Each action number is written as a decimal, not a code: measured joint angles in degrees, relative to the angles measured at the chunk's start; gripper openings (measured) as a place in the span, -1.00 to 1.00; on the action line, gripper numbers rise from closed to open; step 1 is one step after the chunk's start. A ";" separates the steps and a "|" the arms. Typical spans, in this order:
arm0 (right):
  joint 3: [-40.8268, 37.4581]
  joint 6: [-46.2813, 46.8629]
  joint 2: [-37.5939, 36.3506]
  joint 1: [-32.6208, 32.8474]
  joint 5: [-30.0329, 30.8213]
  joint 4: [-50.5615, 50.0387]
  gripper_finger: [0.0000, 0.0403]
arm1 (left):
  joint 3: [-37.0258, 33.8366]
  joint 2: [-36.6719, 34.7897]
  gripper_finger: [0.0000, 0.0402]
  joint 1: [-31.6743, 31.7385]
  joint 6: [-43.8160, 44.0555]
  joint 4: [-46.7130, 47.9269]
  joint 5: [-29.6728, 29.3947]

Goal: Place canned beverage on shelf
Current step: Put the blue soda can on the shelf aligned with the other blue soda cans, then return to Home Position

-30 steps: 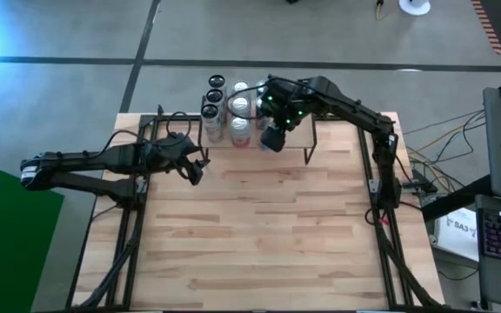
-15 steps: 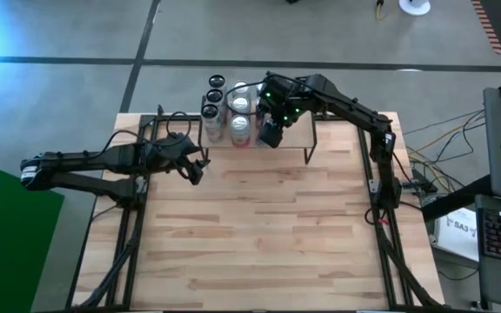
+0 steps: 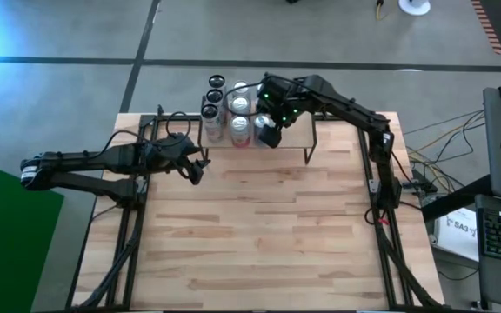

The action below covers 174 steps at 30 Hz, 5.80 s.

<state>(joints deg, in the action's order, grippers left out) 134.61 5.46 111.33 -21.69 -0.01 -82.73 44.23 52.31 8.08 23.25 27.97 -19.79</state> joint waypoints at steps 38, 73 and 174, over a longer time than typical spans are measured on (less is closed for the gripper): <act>-51.88 35.52 -25.44 19.48 29.62 46.61 0.17 | -14.96 -6.08 0.29 -3.26 7.93 -6.36 0.81; -68.37 29.87 -15.13 20.52 53.93 85.65 0.17 | -13.90 -8.41 0.29 -3.21 3.36 -9.77 0.85; -133.74 12.05 -83.12 18.91 -12.62 114.59 -0.96 | -43.13 -52.34 -1.00 -3.48 -18.71 -36.57 16.14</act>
<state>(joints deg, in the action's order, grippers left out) 0.87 17.50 28.21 -2.79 -12.63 31.86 1.09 -0.02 4.60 4.54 -8.60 -3.66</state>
